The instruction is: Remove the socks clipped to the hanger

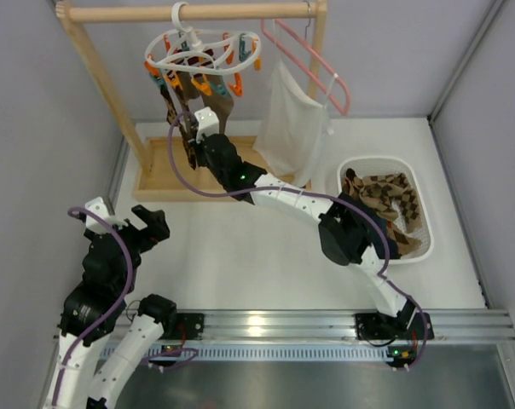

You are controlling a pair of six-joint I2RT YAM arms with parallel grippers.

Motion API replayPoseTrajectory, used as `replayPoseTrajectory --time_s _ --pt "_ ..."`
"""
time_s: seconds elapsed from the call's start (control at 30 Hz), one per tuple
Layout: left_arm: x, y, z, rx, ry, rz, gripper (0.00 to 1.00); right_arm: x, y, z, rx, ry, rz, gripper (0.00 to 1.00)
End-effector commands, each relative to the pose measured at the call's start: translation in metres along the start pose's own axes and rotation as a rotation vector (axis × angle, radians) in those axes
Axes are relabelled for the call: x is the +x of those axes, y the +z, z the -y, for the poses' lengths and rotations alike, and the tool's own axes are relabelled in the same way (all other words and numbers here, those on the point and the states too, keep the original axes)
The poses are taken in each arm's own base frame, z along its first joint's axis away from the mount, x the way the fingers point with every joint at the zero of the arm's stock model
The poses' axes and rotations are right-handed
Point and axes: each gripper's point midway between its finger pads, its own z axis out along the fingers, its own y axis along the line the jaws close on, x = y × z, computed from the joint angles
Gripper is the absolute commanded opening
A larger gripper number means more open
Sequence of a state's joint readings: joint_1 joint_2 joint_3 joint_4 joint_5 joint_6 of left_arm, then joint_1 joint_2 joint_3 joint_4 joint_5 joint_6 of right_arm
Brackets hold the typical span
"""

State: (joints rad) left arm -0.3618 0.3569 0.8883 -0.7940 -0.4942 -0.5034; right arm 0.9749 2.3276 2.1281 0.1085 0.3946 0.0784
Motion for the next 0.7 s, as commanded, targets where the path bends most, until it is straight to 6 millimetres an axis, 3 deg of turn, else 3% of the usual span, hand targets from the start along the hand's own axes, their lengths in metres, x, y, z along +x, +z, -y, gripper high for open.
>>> replayPoseTrajectory --time_s 0.0,0.03,0.07,0.1,0.13,0.17,0.2,0.23,0.27,0.3,0.33,0.37,0.4,0.43,0.47,0.5,0.53,0.57,0.67 --pt "-0.012 -0.004 0.006 0.031 -0.021 0.037 0.98 -0.045 -0.008 0.005 -0.007 0.003 0.145 0.0" --pt "-0.016 -0.005 0.008 0.036 -0.02 0.039 0.98 -0.066 -0.017 0.007 -0.009 0.024 0.195 0.0" --pt "-0.018 -0.005 0.01 0.036 -0.017 0.037 0.98 -0.067 -0.022 0.009 -0.011 0.028 0.201 0.0" --pt "-0.02 -0.005 0.014 0.053 -0.01 0.029 0.98 -0.047 -0.028 0.01 -0.013 0.021 0.165 0.0" --pt "-0.022 -0.001 0.02 0.057 0.002 0.008 0.98 -0.049 -0.034 0.014 -0.011 0.031 0.172 0.0" --pt "-0.037 -0.005 0.029 0.08 -0.009 0.025 0.98 -0.075 -0.05 0.017 -0.023 0.063 0.229 0.0" --pt "-0.043 -0.006 0.034 0.092 -0.012 0.025 0.98 -0.053 -0.057 0.018 -0.037 0.055 0.19 0.0" --pt "-0.046 0.001 0.043 0.094 -0.002 0.002 0.98 -0.055 -0.065 0.018 -0.048 0.062 0.193 0.0" --pt "-0.068 -0.007 0.056 0.143 -0.018 0.029 0.98 -0.057 -0.079 0.021 -0.068 0.063 0.189 0.0" --pt "-0.077 -0.005 0.063 0.144 -0.019 0.032 0.98 -0.075 -0.087 0.022 -0.071 0.076 0.222 0.0" --pt "-0.085 -0.006 0.074 0.18 -0.016 0.025 0.98 -0.058 -0.094 0.023 -0.088 0.063 0.189 0.0" --pt "-0.103 -0.001 0.088 0.19 -0.018 0.031 0.98 -0.073 -0.106 0.026 -0.097 0.074 0.215 0.0" --pt "-0.111 0.001 0.095 0.198 -0.023 0.032 0.98 -0.061 -0.113 0.027 -0.104 0.065 0.189 0.0" --pt "-0.131 -0.006 0.106 0.235 -0.04 0.06 0.98 -0.074 -0.124 0.028 -0.118 0.074 0.207 0.0" --pt "-0.13 0.011 0.119 0.234 -0.025 0.025 0.98 -0.076 -0.129 0.029 -0.123 0.072 0.207 0.0" --pt "-0.137 0.014 0.129 0.252 -0.026 0.021 0.98 -0.067 -0.134 0.03 -0.127 0.066 0.184 0.0" --pt "-0.158 0.01 0.143 0.288 -0.039 0.049 0.98 -0.078 -0.142 0.031 -0.143 0.066 0.199 0.0" --pt "-0.156 0.027 0.155 0.29 -0.025 0.017 0.98 -0.078 -0.146 0.032 -0.147 0.059 0.195 0.0" --pt "-0.183 0.037 0.172 0.291 -0.037 0.059 0.98 -0.079 -0.161 0.033 -0.171 0.054 0.187 0.0"
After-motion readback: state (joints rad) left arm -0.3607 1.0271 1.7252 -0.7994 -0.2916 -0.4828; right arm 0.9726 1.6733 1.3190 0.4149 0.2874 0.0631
